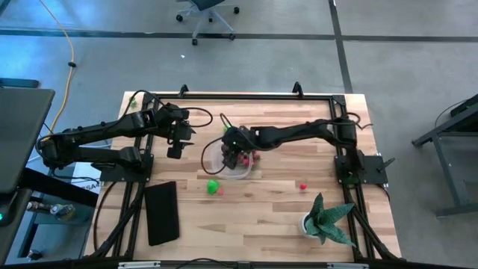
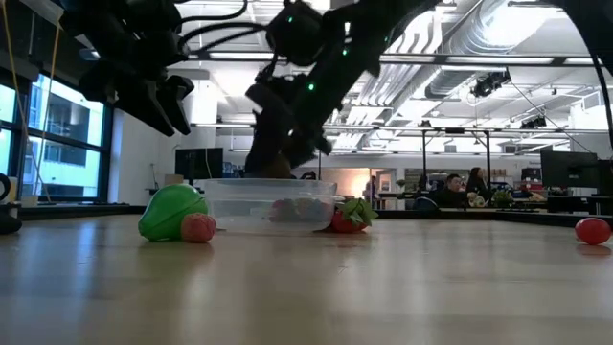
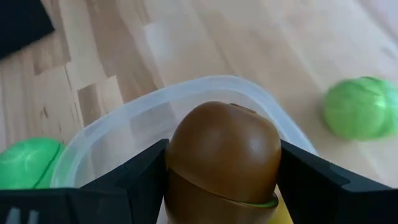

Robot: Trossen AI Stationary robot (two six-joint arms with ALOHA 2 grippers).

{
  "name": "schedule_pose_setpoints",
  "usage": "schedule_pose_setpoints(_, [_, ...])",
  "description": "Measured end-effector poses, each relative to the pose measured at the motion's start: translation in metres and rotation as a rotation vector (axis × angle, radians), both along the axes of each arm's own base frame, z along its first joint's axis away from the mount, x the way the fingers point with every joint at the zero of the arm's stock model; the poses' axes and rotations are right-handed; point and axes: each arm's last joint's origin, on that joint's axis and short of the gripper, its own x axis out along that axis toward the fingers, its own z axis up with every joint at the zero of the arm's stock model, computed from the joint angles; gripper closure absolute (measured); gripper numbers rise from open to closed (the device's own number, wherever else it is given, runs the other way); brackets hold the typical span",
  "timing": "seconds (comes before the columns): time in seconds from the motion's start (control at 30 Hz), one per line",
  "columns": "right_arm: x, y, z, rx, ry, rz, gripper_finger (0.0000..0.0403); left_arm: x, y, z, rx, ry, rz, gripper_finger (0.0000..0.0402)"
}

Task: Pick and placing Produce into tupperware
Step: Put the kiwi into the transparent bin

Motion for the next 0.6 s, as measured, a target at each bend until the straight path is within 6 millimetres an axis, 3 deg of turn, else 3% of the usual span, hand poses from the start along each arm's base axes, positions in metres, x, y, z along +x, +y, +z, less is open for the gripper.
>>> schedule_pose_setpoints(0.2, [0.005, -0.002, -0.018, 0.017, 0.024, 0.07, 0.0151, 0.0, 0.0, 0.0, 0.001, -0.002, 0.0, 0.0208])
schedule_pose_setpoints(0.6, [0.006, 0.005, -0.021, -0.029, 0.043, 0.161, 0.0151, 0.0, 0.0, 0.0, 0.002, -0.003, 0.0, 0.0208])
